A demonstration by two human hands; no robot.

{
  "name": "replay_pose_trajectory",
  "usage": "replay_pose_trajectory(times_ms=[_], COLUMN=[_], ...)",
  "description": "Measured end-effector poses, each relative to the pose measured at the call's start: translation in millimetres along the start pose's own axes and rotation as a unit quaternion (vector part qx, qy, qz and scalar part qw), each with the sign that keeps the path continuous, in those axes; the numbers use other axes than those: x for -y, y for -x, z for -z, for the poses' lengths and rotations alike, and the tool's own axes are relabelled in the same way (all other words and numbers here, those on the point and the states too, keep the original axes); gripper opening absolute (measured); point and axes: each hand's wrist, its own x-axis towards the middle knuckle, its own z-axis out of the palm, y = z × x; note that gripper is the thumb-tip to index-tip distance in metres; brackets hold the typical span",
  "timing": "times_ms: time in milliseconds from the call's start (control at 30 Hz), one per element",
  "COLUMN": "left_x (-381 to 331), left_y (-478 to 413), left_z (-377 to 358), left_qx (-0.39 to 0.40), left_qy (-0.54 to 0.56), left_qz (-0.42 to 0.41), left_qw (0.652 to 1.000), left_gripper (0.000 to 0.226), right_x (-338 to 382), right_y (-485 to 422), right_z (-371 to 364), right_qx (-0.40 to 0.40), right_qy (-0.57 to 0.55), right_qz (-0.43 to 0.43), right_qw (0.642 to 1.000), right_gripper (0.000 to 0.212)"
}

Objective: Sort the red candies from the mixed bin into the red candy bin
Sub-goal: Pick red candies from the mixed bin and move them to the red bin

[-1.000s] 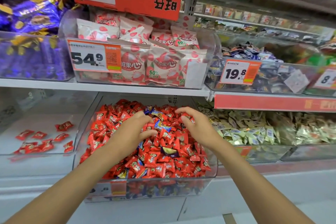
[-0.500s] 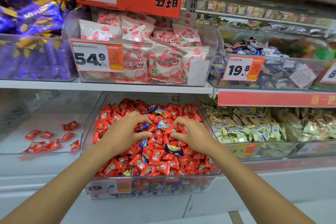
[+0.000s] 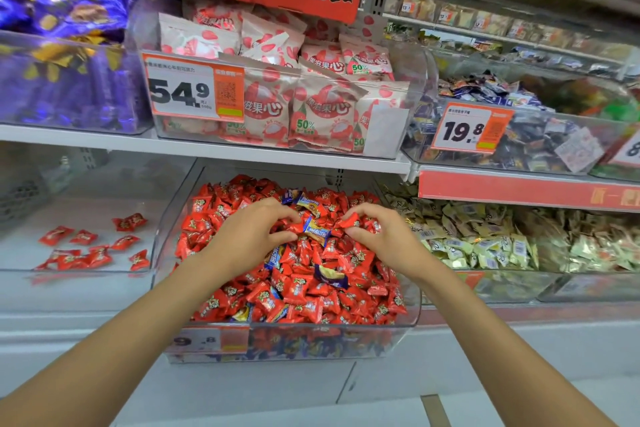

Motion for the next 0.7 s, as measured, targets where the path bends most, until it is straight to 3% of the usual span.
replay_pose_trajectory(times_ms=[133,300,533,600,700], left_x=[-5,-11,-13,-14,-13], left_y=[9,26,42,45,46], left_z=[7,3,0,-1,-3], left_qx=[0.017,0.078,0.135,0.145,0.144], left_qy=[0.009,0.012,0.012,-0.013,-0.044], left_qz=[-0.012,-0.036,-0.032,-0.033,-0.039], left_qw=[1.0,0.996,0.99,0.989,0.988], left_gripper=[0.04,0.017,0.038,0.057,0.064], right_x=[2,1,-10,-13,-14], right_y=[12,33,35,33,29], right_z=[7,-1,-12,-18,-24], right_qx=[0.048,0.116,0.125,0.104,0.071], right_qy=[0.045,0.102,0.212,0.235,0.223], right_qz=[-0.001,-0.019,0.025,0.043,0.043], right_qw=[0.998,0.988,0.969,0.965,0.971], right_gripper=[0.02,0.042,0.063,0.063,0.054])
